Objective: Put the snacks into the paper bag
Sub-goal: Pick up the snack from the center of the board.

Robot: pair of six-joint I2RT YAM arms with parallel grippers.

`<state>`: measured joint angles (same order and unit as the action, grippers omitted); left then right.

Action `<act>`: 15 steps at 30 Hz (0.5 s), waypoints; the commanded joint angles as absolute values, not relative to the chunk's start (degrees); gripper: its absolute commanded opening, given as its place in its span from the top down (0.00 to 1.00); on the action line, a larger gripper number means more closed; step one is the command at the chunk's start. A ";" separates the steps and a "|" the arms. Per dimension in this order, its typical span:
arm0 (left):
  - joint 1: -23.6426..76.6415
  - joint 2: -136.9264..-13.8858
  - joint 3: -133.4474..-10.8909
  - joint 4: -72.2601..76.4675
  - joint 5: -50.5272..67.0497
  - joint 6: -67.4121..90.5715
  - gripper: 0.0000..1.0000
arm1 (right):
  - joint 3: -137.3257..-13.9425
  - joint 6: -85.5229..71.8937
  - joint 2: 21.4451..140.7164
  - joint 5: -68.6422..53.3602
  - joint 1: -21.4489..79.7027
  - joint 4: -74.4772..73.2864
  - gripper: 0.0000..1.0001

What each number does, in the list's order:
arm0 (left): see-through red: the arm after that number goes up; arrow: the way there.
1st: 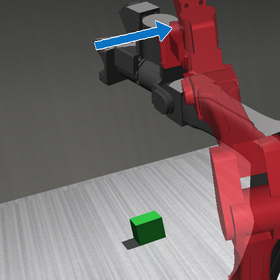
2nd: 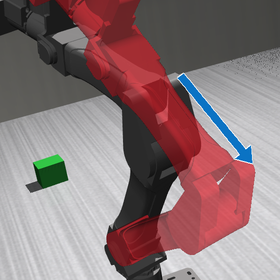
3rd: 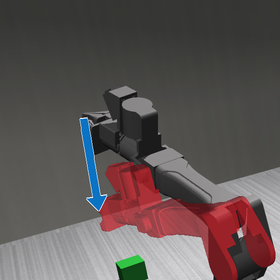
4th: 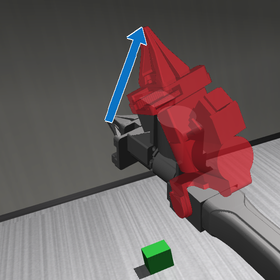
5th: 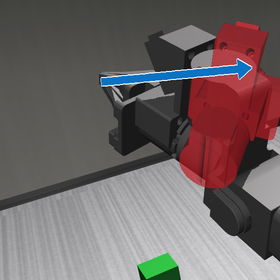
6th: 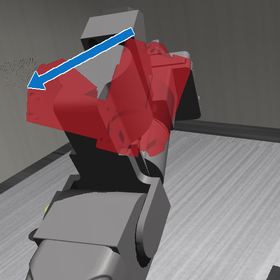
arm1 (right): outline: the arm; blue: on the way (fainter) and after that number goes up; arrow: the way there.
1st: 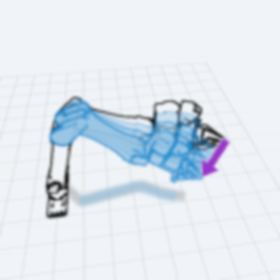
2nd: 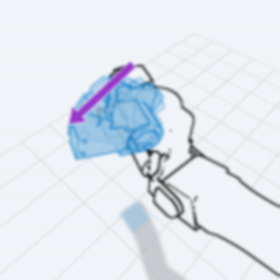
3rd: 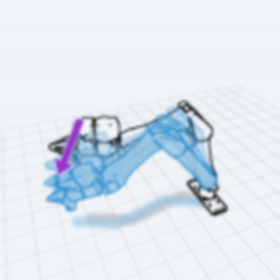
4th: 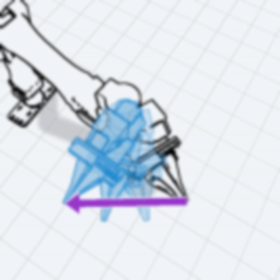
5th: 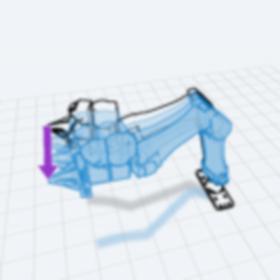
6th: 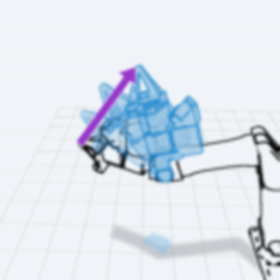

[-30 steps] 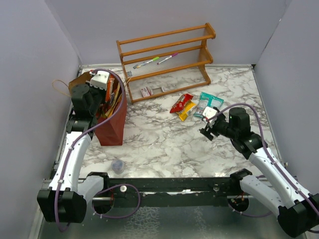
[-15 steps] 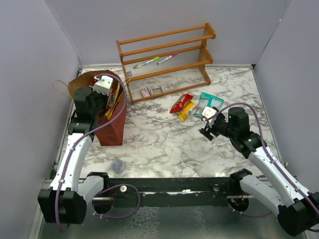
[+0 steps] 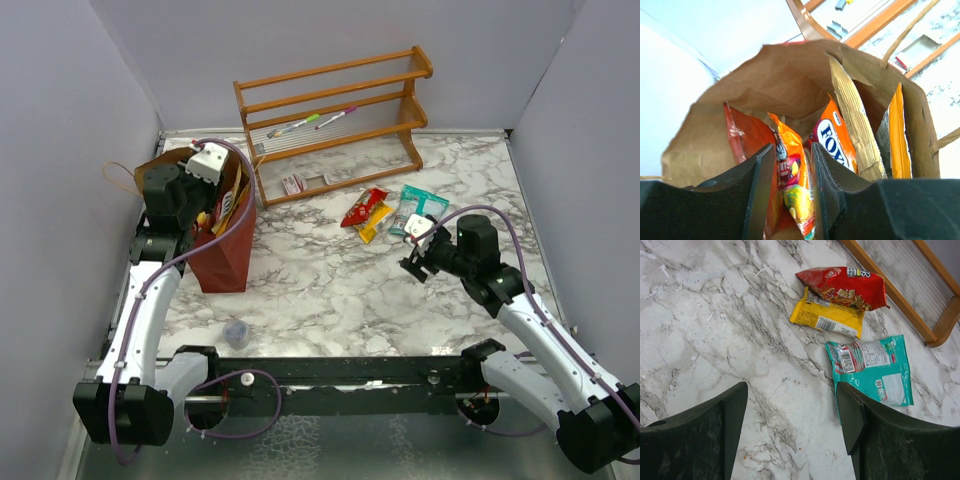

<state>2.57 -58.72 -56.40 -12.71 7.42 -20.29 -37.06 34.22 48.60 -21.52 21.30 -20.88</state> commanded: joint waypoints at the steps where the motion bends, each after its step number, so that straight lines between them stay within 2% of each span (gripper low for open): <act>1: 2.22 -56.51 -59.71 -12.77 9.18 -21.55 0.59 | -36.56 34.29 48.60 -21.36 21.09 -19.28 0.28; 9: 2.20 -55.49 -63.51 -15.13 8.56 -22.14 0.55 | -36.46 32.72 49.14 -17.51 21.08 -17.49 0.27; 15: 2.24 -54.86 -64.99 -16.98 9.57 -20.91 0.45 | -36.74 29.75 50.98 -9.63 20.94 -14.75 0.25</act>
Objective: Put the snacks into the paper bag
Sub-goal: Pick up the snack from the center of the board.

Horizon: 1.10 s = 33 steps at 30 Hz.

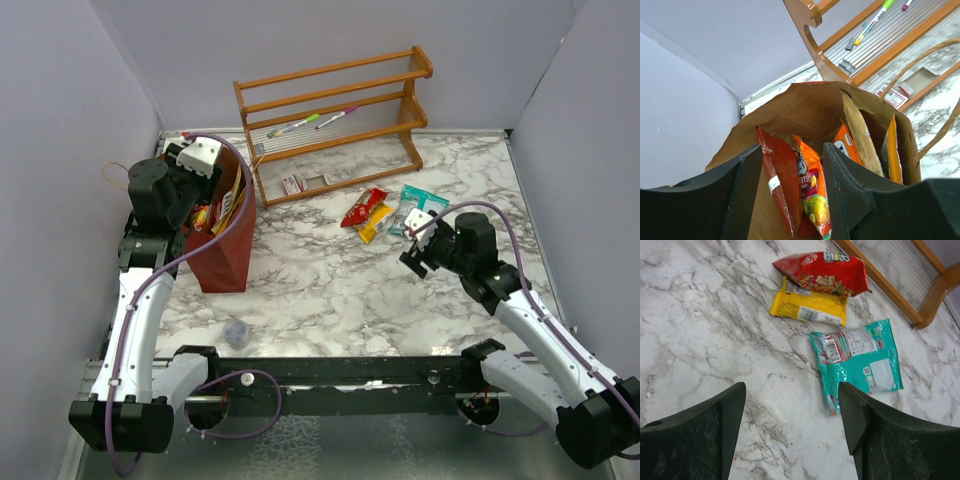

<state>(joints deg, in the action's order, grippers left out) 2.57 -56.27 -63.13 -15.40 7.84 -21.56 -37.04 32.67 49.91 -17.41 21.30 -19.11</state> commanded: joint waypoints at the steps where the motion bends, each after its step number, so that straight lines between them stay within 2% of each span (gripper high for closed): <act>1: 2.21 -54.79 -64.89 -16.97 9.70 -20.80 0.43 | -36.93 29.45 51.58 -8.27 20.82 -14.49 0.25; 2: 2.23 -54.76 -64.68 -16.97 9.79 -20.76 0.37 | -37.09 29.41 52.19 -7.04 20.76 -14.42 0.25; 5: 2.20 -54.64 -64.01 -17.17 9.93 -20.79 0.08 | -37.61 29.91 54.40 -3.42 20.74 -14.41 0.25; 6: 2.20 -54.60 -63.92 -17.41 9.93 -20.89 0.02 | -37.80 30.26 55.28 -2.44 20.74 -14.34 0.25; 14: 2.20 -53.85 -63.51 -18.32 10.92 -21.36 0.01 | -39.27 37.64 64.58 2.98 20.74 -14.01 0.25; 25: 2.21 -53.52 -62.73 -18.71 13.59 -21.69 0.01 | -37.12 44.83 81.51 16.96 20.74 -0.32 0.27; 33: 2.21 -53.49 -62.84 -19.21 14.22 -22.42 0.01 | -38.29 47.76 89.76 20.04 20.74 4.45 0.31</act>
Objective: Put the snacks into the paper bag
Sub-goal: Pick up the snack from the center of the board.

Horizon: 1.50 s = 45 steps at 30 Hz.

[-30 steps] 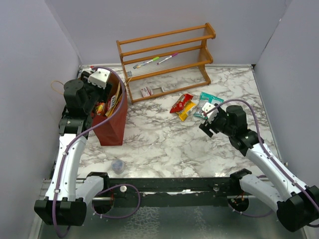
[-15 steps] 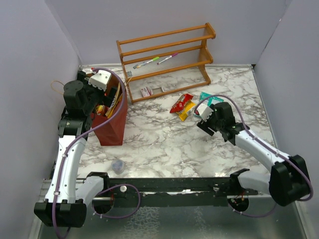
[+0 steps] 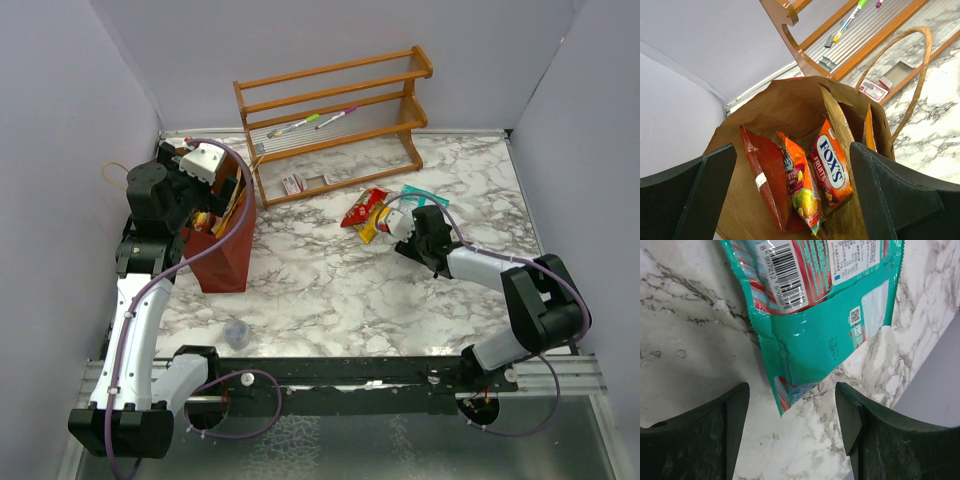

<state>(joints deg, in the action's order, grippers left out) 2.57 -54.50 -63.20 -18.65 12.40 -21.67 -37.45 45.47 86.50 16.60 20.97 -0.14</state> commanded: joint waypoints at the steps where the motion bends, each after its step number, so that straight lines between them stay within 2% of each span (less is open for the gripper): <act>1: 2.20 -53.45 -62.91 -19.18 14.27 -22.51 0.01 | -38.51 48.03 90.37 20.30 20.74 4.74 0.32; 6: 2.20 -53.58 -62.99 -19.35 15.10 -22.50 0.01 | -38.84 48.87 92.32 21.09 20.74 5.71 0.39; 12: 2.20 -54.11 -63.96 -17.79 19.87 -19.03 0.01 | -38.63 48.58 93.39 20.82 20.74 5.60 0.53; 17: 2.20 -54.85 -66.13 -18.08 24.48 -16.56 0.01 | -38.86 48.15 92.20 20.02 20.70 4.26 0.69; 25: 3.53 -56.34 -71.46 -22.71 28.20 -17.27 0.11 | -42.73 44.56 86.92 14.15 20.74 -5.25 0.98; 36: 7.50 -56.85 -72.76 -26.76 32.60 -20.43 0.17 | -48.89 41.65 72.23 4.38 20.72 -23.66 0.99; 45: 14.53 -59.37 -75.08 -31.24 37.63 -21.86 0.22 | -55.93 40.87 60.78 -19.07 20.74 -40.01 0.99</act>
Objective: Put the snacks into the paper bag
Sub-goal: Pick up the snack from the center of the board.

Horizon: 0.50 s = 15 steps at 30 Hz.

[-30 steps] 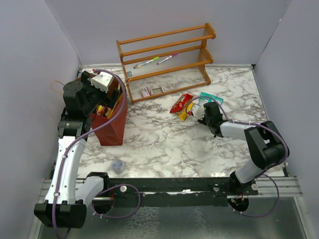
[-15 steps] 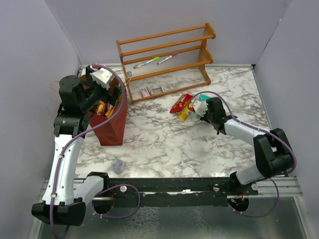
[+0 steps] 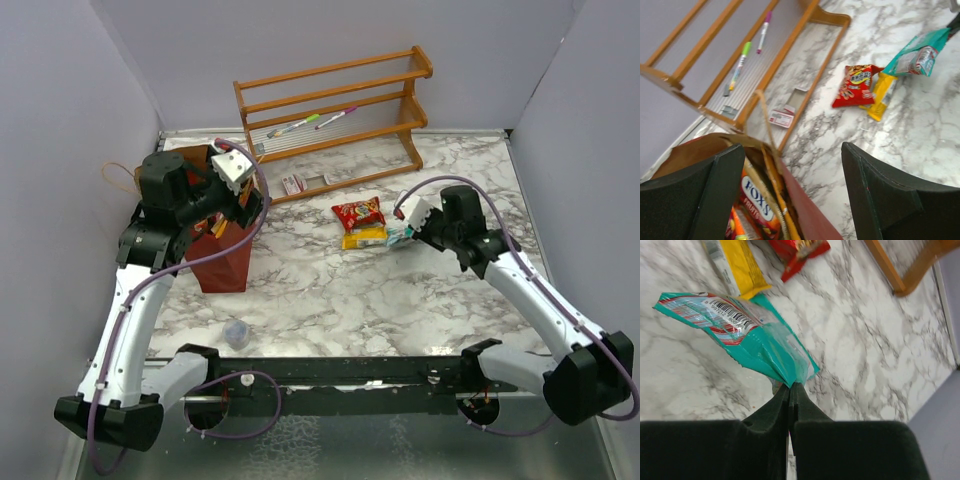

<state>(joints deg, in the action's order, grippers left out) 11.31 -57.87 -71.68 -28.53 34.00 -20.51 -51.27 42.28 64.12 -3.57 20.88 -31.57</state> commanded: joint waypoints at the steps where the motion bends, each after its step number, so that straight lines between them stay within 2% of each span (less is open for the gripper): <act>1: 15.56 -59.81 -75.75 -31.99 37.70 -22.09 0.22 | -56.91 40.28 60.63 -21.24 20.74 -41.20 0.99; 9: 22.33 -60.78 -73.94 -29.68 43.36 -21.62 0.22 | -61.87 34.58 63.02 -33.08 20.74 -46.60 0.99; 15: 26.81 -62.84 -70.75 -26.28 46.48 -19.88 0.23 | -61.49 31.15 64.11 -37.07 20.74 -46.83 0.99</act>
<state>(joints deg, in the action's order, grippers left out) 23.97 -61.21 -72.44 -29.54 41.98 -21.10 -60.12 35.00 63.68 -30.26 20.88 -46.17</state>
